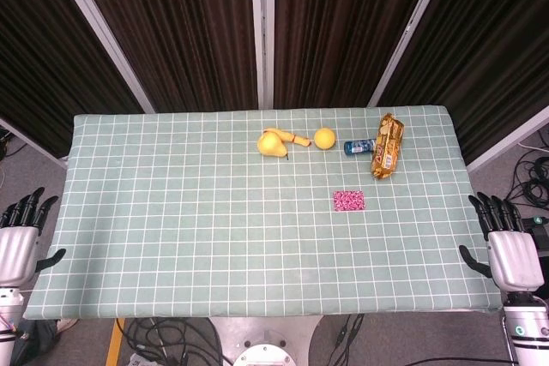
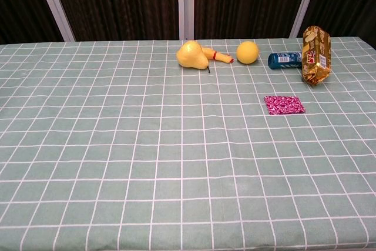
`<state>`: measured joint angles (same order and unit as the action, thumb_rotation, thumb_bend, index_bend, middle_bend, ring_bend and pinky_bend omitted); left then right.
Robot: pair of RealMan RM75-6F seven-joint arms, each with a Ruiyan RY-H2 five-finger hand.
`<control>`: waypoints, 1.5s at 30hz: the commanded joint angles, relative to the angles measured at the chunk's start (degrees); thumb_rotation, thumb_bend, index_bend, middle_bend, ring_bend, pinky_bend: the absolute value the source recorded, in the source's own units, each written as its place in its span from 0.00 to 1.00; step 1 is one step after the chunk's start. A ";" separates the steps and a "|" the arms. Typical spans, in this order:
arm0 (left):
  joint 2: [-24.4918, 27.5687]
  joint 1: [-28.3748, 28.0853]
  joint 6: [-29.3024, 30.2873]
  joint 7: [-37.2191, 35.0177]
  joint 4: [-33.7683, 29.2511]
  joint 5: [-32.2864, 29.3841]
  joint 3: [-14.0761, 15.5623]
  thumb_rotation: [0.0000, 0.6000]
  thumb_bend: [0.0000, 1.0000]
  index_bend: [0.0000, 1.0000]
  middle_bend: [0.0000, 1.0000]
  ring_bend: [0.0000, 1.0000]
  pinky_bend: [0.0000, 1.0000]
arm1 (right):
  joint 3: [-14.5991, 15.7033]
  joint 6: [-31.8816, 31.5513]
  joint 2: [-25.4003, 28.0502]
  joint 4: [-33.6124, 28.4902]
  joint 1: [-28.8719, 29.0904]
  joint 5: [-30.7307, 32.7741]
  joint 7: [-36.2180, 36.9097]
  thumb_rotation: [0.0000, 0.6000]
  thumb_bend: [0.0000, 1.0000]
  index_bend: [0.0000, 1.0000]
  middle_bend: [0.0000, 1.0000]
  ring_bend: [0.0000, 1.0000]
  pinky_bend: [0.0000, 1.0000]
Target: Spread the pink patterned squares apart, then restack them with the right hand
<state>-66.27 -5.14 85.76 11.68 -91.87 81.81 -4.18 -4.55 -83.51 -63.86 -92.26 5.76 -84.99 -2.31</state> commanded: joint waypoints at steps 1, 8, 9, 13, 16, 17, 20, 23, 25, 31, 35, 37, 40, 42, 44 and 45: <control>-0.18 0.04 0.11 -0.06 0.17 -0.02 -0.02 1.00 0.00 0.19 0.15 0.12 0.18 | 0.05 -0.10 0.10 -0.10 -0.09 -0.05 0.26 1.00 0.18 0.08 0.06 0.00 0.00; -0.23 0.37 0.65 -0.10 0.06 0.25 0.17 1.00 0.00 0.19 0.15 0.12 0.18 | 0.13 0.05 0.56 -0.18 -0.05 -0.21 1.24 1.00 0.18 0.09 0.07 0.00 0.00; -0.22 0.44 0.76 -0.11 0.01 0.30 0.20 1.00 0.00 0.19 0.15 0.12 0.18 | 0.15 0.10 0.62 -0.19 -0.01 -0.29 1.35 1.00 0.18 0.09 0.07 0.00 0.00; -0.19 0.66 1.07 -0.13 -0.22 0.44 0.31 1.00 0.00 0.19 0.16 0.12 0.18 | 0.15 0.35 0.84 -0.32 0.16 -0.39 1.87 1.00 0.19 0.10 0.08 0.00 0.00; 0.02 0.72 1.15 -0.21 -0.38 0.75 0.45 1.00 0.00 0.19 0.16 0.12 0.18 | 0.18 0.43 1.08 -0.57 0.25 -0.54 2.04 1.00 0.19 0.10 0.08 0.00 0.00; 0.03 0.76 1.25 -0.23 -0.39 0.82 0.46 1.00 0.00 0.19 0.16 0.12 0.18 | 0.15 0.49 1.14 -0.65 0.30 -0.55 2.09 1.00 0.20 0.10 0.08 0.00 0.00; -0.07 0.82 1.43 -0.46 -0.25 0.89 0.40 1.00 0.00 0.19 0.16 0.12 0.18 | -0.10 1.33 1.39 -1.14 0.83 -0.19 2.27 1.00 0.26 0.12 0.09 0.00 0.00; -0.26 0.77 1.30 -0.60 0.07 1.02 0.48 1.00 0.00 0.19 0.16 0.12 0.18 | -0.42 3.78 1.52 -1.83 2.27 0.43 2.03 1.00 0.41 0.13 0.10 0.00 0.00; -0.31 0.66 1.07 -0.71 0.18 1.12 0.53 1.00 0.00 0.19 0.15 0.12 0.18 | -0.73 7.25 1.63 -2.53 4.24 1.24 1.53 1.00 0.51 0.15 0.09 0.00 0.00; -0.39 0.62 0.54 -1.03 0.44 1.38 0.96 1.00 0.00 0.19 0.15 0.12 0.18 | -3.49 20.91 -0.45 -2.40 12.61 7.58 0.11 0.99 0.66 0.23 0.04 0.00 0.00; -0.47 0.54 -0.13 -1.25 0.50 1.57 1.41 1.00 0.00 0.19 0.15 0.12 0.18 | -5.09 28.96 -4.31 1.13 18.11 12.29 -0.81 0.89 0.70 0.26 0.02 0.00 0.00; -0.48 0.57 -0.30 -1.35 0.50 1.49 1.51 1.00 0.00 0.19 0.15 0.12 0.17 | -5.37 32.37 -6.92 3.74 20.79 14.81 -3.36 0.77 0.70 0.26 0.01 0.00 0.00; -0.50 0.80 -0.04 -1.60 0.51 1.54 1.60 1.00 0.00 0.19 0.15 0.12 0.17 | -5.53 36.18 -11.18 7.55 24.22 18.01 -6.59 0.68 0.70 0.26 0.01 0.00 0.00; -0.48 0.84 0.04 -1.77 0.60 1.78 1.70 1.00 0.00 0.19 0.15 0.12 0.18 | -5.56 38.11 -13.87 10.39 26.02 19.69 -7.81 0.67 0.69 0.26 0.01 0.00 0.00; -0.50 0.77 0.12 -1.93 0.87 2.21 1.76 1.00 0.00 0.19 0.15 0.12 0.17 | -5.41 39.93 -16.83 13.99 27.81 21.24 -9.06 0.65 0.68 0.27 0.01 0.00 0.00; -0.52 0.80 0.17 -1.95 0.95 2.37 1.86 1.00 0.00 0.19 0.16 0.12 0.17 | -5.35 40.49 -17.99 15.39 28.43 21.78 -9.42 0.64 0.68 0.27 0.01 0.00 0.00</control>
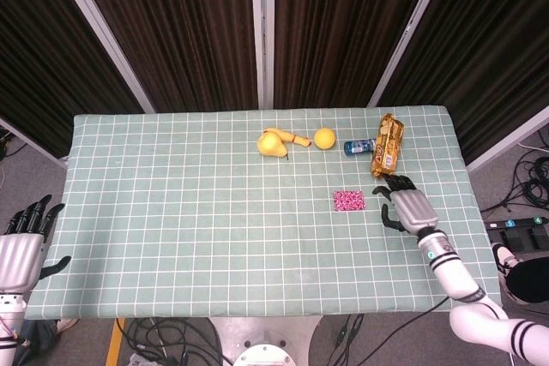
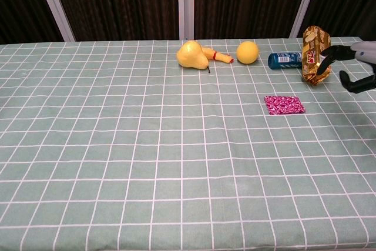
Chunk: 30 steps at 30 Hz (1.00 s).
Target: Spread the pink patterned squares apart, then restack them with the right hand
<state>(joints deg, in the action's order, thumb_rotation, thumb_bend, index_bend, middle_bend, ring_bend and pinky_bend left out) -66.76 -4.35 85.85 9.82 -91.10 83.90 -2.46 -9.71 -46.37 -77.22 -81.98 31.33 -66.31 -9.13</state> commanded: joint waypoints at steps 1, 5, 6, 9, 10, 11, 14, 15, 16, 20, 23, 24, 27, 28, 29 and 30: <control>-0.05 0.06 0.15 -0.17 0.21 0.39 0.20 1.00 0.00 0.19 0.15 0.12 0.17 | -0.06 3.97 -6.01 6.82 3.55 3.59 -2.94 0.63 0.68 0.27 0.01 0.00 0.00; 0.00 0.10 0.05 -0.24 0.06 0.22 0.17 1.00 0.00 0.19 0.15 0.12 0.17 | 0.05 5.78 -9.38 11.43 5.24 4.73 -2.61 0.60 0.67 0.27 0.01 0.00 0.00; 0.02 0.05 -0.05 -0.23 0.00 0.19 0.16 1.00 0.00 0.19 0.16 0.12 0.17 | 0.01 6.26 -9.99 12.33 5.60 4.96 -2.34 0.60 0.67 0.27 0.01 0.00 0.00; 0.11 -0.09 -0.22 0.01 -0.25 0.27 0.13 1.00 0.00 0.19 0.15 0.12 0.17 | -0.01 7.65 -11.74 14.92 6.78 5.04 -1.47 0.59 0.67 0.27 0.01 0.00 0.00; 0.14 -0.14 -0.24 0.02 -0.38 0.32 0.11 1.00 0.00 0.19 0.15 0.12 0.17 | -0.02 8.20 -12.33 15.76 7.25 5.00 -1.14 0.59 0.67 0.27 0.01 0.00 0.00; 0.16 -0.17 -0.25 0.03 -0.48 0.35 0.10 1.00 0.00 0.19 0.15 0.12 0.17 | 0.00 8.64 -12.72 16.34 7.59 4.98 -0.92 0.59 0.67 0.27 0.01 0.00 0.00; 0.24 -0.24 -0.39 0.14 -0.74 0.36 0.10 1.00 0.00 0.19 0.15 0.12 0.17 | 0.03 9.88 -13.91 18.33 8.78 4.99 -0.63 0.59 0.67 0.27 0.01 0.00 0.00; 0.26 -0.23 -0.42 0.18 -0.82 0.33 0.12 1.00 0.00 0.19 0.15 0.12 0.17 | 0.02 10.67 -14.27 19.13 9.33 5.14 -0.51 0.58 0.67 0.27 0.01 0.00 0.00; 0.27 -0.22 -0.44 0.21 -0.89 0.29 0.13 1.00 0.00 0.19 0.15 0.12 0.17 | 0.11 11.06 -14.55 19.61 9.56 5.23 -0.41 0.58 0.67 0.27 0.01 0.00 0.00; 0.36 0.02 -0.42 0.03 -1.04 0.11 0.29 1.00 0.00 0.19 0.16 0.12 0.17 | 0.53 11.67 -15.50 21.19 9.95 5.30 0.19 0.58 0.67 0.27 0.01 0.00 0.00; 0.35 0.11 -0.34 0.03 -1.00 0.04 0.29 1.00 0.00 0.19 0.16 0.12 0.17 | 1.06 11.99 -15.61 21.66 9.91 4.86 0.89 0.58 0.67 0.27 0.01 0.00 0.00; 0.36 0.09 -0.39 0.03 -1.02 0.03 0.30 1.00 0.00 0.19 0.15 0.12 0.17 | 1.27 12.04 -15.50 21.59 9.82 4.59 1.18 0.58 0.67 0.27 0.01 0.00 0.00; 0.28 0.05 -0.46 0.09 -1.00 0.00 0.26 1.00 0.00 0.19 0.16 0.12 0.17 | 2.18 11.76 -14.69 20.66 9.33 3.26 1.92 0.59 0.67 0.27 0.02 0.00 0.00; 0.26 0.01 -0.53 0.15 -1.00 -0.05 0.24 1.00 0.00 0.19 0.16 0.12 0.17 | 2.58 11.56 -14.19 20.05 9.07 2.73 2.13 0.59 0.67 0.27 0.02 0.00 0.00; 0.25 -0.02 -0.58 0.18 -1.00 -0.06 0.22 1.00 0.00 0.19 0.16 0.12 0.17 | 2.88 11.41 -13.77 19.52 8.86 2.38 2.27 0.58 0.67 0.27 0.02 0.00 0.00; 0.24 -0.07 -0.62 0.21 -1.01 -0.05 0.20 1.00 0.00 0.19 0.15 0.12 0.17 | 3.18 11.23 -13.32 18.94 8.63 2.06 2.39 0.58 0.67 0.27 0.02 0.00 0.00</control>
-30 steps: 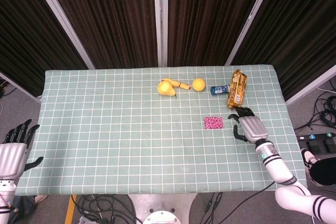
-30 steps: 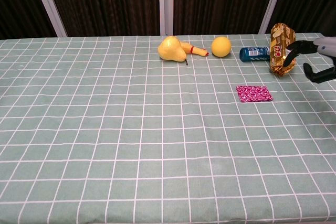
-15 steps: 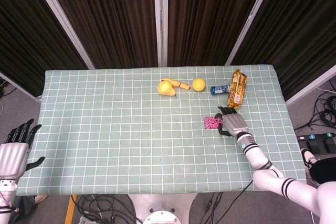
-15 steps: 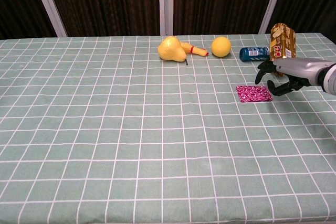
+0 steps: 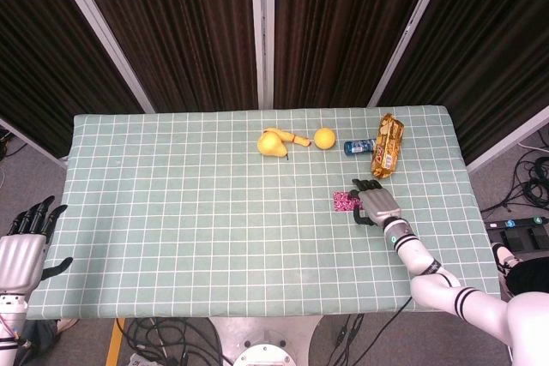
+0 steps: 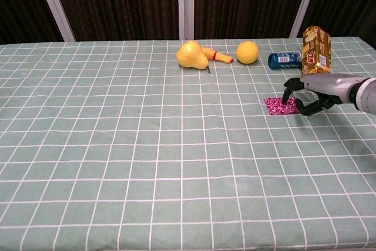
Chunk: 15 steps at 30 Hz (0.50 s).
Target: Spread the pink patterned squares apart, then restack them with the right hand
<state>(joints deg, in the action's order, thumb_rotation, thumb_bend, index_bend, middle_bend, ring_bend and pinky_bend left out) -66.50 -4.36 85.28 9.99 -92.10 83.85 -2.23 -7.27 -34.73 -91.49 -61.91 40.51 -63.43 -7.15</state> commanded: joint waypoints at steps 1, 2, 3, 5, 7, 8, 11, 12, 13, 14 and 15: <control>-0.03 -0.10 -0.08 0.05 -0.02 0.03 -0.05 1.00 0.00 0.19 0.15 0.12 0.17 | 1.19 -0.69 1.60 -1.95 -0.88 -1.24 0.43 0.59 0.67 0.27 0.02 0.00 0.00; -0.05 -0.12 -0.07 0.03 -0.02 0.05 -0.07 1.00 0.00 0.19 0.15 0.12 0.17 | 1.58 -0.93 2.10 -2.60 -1.15 -1.57 0.36 0.59 0.67 0.27 0.02 0.00 0.00; -0.07 -0.13 -0.07 0.02 -0.02 0.07 -0.07 1.00 0.00 0.19 0.15 0.12 0.17 | 1.99 -1.15 2.63 -3.31 -1.43 -1.87 0.26 0.58 0.67 0.27 0.02 0.00 0.00; -0.09 -0.14 -0.12 0.04 -0.02 0.05 -0.06 1.00 0.00 0.19 0.16 0.12 0.17 | 3.06 -1.78 4.04 -5.37 -2.17 -2.57 -0.14 0.58 0.67 0.27 0.02 0.00 0.00; -0.10 -0.12 -0.17 0.05 -0.01 -0.04 -0.06 1.00 0.00 0.19 0.16 0.12 0.17 | 4.37 -2.70 5.75 -8.05 -3.05 -3.52 -0.89 0.58 0.67 0.27 0.02 0.00 0.00; -0.10 -0.09 -0.17 0.04 -0.02 -0.07 -0.04 1.00 0.00 0.19 0.15 0.12 0.17 | 5.00 -3.10 6.61 -9.35 -3.43 -3.98 -1.32 0.57 0.67 0.27 0.02 0.00 0.00; -0.13 -0.04 -0.13 -0.10 0.05 -0.07 -0.01 1.00 0.00 0.19 0.16 0.12 0.17 | 6.37 -4.64 9.41 -13.48 -4.53 -4.87 -2.42 0.54 0.66 0.27 0.02 0.00 0.00; -0.17 -0.03 -0.12 -0.14 0.11 -0.06 -0.01 1.00 0.00 0.19 0.15 0.12 0.17 | 6.48 -5.24 10.06 -14.40 -4.80 -4.96 -2.64 0.54 0.67 0.27 0.02 0.00 0.00; -0.22 -0.07 -0.15 -0.19 0.19 -0.05 -0.04 1.00 0.00 0.19 0.15 0.12 0.17 | 6.43 -6.04 10.75 -15.29 -5.07 -4.98 -2.85 0.53 0.66 0.27 0.02 0.00 0.00; -0.27 -0.12 -0.18 -0.25 0.25 -0.04 -0.07 1.00 0.00 0.19 0.15 0.12 0.17 | 6.24 -6.58 11.05 -15.64 -5.20 -4.89 -2.90 0.53 0.66 0.27 0.02 0.00 0.00; -0.32 -0.16 -0.20 -0.29 0.28 0.00 -0.09 1.00 0.00 0.19 0.16 0.12 0.17 | 6.00 -6.98 11.16 -15.71 -5.25 -4.72 -2.93 0.53 0.66 0.27 0.02 0.00 0.00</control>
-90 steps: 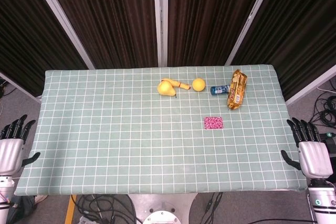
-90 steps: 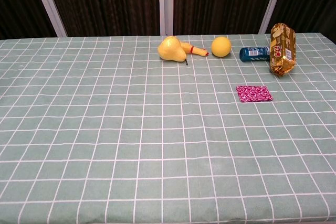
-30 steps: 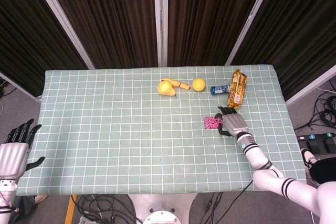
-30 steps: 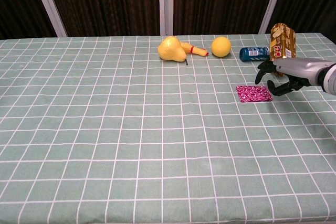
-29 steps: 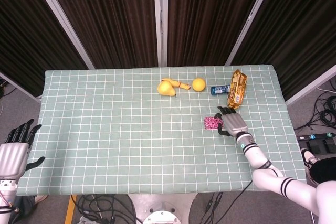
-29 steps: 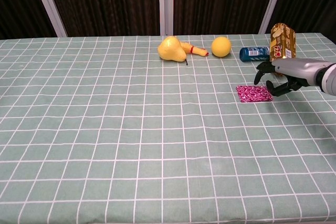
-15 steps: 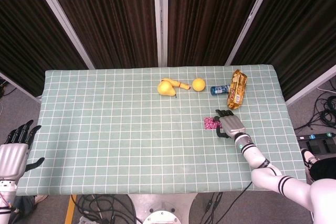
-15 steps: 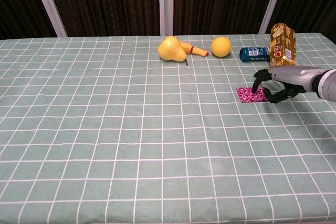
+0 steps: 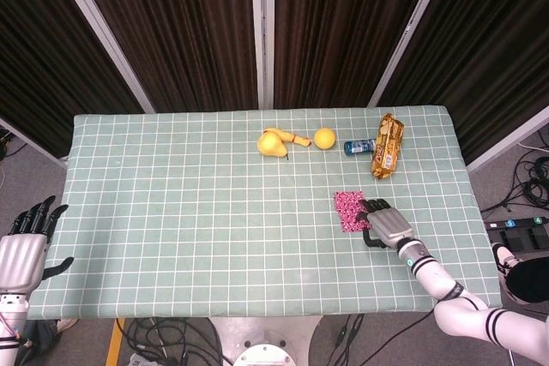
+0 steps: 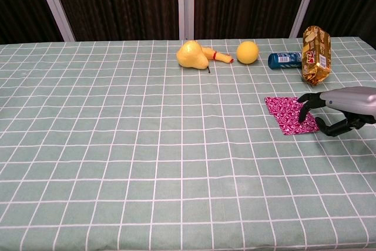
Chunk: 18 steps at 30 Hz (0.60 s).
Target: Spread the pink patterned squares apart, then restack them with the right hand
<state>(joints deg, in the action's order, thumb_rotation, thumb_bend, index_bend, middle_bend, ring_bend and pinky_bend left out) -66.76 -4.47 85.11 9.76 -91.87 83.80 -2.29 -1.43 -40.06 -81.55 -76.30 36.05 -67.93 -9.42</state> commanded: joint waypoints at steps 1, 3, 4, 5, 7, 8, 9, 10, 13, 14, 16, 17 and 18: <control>-0.13 -0.12 -0.09 -0.16 0.10 0.11 -0.04 1.00 0.00 0.19 0.16 0.12 0.17 | -0.20 -1.85 1.19 -1.10 -0.70 0.20 -0.75 0.53 0.66 0.27 0.02 0.00 0.00; -0.24 -0.15 -0.08 -0.34 0.17 0.26 0.00 1.00 0.00 0.19 0.15 0.12 0.17 | -0.74 -1.85 0.72 -0.37 -0.39 0.83 -0.91 0.53 0.66 0.27 0.02 0.00 0.00; -0.28 -0.14 -0.05 -0.41 0.21 0.31 0.02 1.00 0.00 0.19 0.15 0.12 0.17 | -1.04 -1.66 0.20 0.38 -0.11 1.21 -0.99 0.53 0.66 0.27 0.02 0.00 0.00; -0.30 -0.12 -0.06 -0.46 0.24 0.31 0.04 1.00 0.00 0.19 0.15 0.12 0.17 | -1.21 -1.43 -0.26 1.00 0.12 1.53 -1.13 0.52 0.66 0.27 0.02 0.00 0.00; -0.28 -0.02 -0.03 -0.66 0.26 0.24 0.10 1.00 0.00 0.19 0.15 0.12 0.17 | -1.33 -1.02 -1.44 2.38 0.57 1.88 -1.55 0.53 0.66 0.27 0.02 0.00 0.00; -0.26 0.05 -0.02 -0.75 0.26 0.19 0.14 1.00 0.00 0.19 0.15 0.12 0.17 | -1.29 -0.80 -1.95 2.91 0.71 1.95 -1.66 0.53 0.66 0.27 0.02 0.00 0.00; -0.24 0.11 -0.03 -0.83 0.26 0.14 0.18 1.00 0.00 0.19 0.15 0.12 0.17 | -1.23 -0.57 -2.45 3.41 0.82 2.00 -1.68 0.54 0.66 0.27 0.02 0.00 0.00; -0.21 0.18 -0.04 -0.95 0.26 0.10 0.25 1.00 0.00 0.19 0.15 0.12 0.17 | -1.09 -0.25 -3.04 3.99 0.92 2.02 -1.65 0.54 0.66 0.27 0.02 0.00 0.00; -0.18 0.31 0.06 -1.17 0.28 0.17 0.35 1.00 0.00 0.19 0.16 0.12 0.17 | -0.59 0.08 -3.83 4.73 0.91 1.65 -1.59 0.53 0.66 0.27 0.02 0.00 0.00; -0.17 0.35 0.08 -1.21 0.28 0.19 0.38 1.00 0.00 0.19 0.16 0.12 0.17 | -0.42 0.07 -3.81 4.63 0.81 1.44 -1.43 0.53 0.66 0.27 0.02 0.00 0.00; -0.15 0.41 0.15 -1.38 0.30 0.20 0.39 1.00 0.00 0.19 0.15 0.12 0.17 | -0.08 -0.25 -3.30 3.73 0.33 0.78 -0.49 0.53 0.66 0.27 0.02 0.00 0.00; -0.15 0.41 0.16 -1.45 0.31 0.18 0.36 1.00 0.00 0.19 0.15 0.12 0.17 | 0.11 -0.49 -2.95 3.28 0.08 0.40 -0.14 0.53 0.66 0.27 0.02 0.00 0.00; -0.16 0.40 0.15 -1.48 0.34 0.15 0.32 1.00 0.00 0.19 0.15 0.12 0.17 | 0.33 -0.77 -2.58 2.83 -0.18 0.01 0.14 0.53 0.66 0.28 0.02 0.00 0.00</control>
<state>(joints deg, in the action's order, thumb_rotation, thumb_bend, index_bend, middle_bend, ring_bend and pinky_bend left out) -66.92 -4.07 85.26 8.28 -91.53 83.96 -1.96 -1.40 -40.50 -84.56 -72.98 36.22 -67.46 -9.72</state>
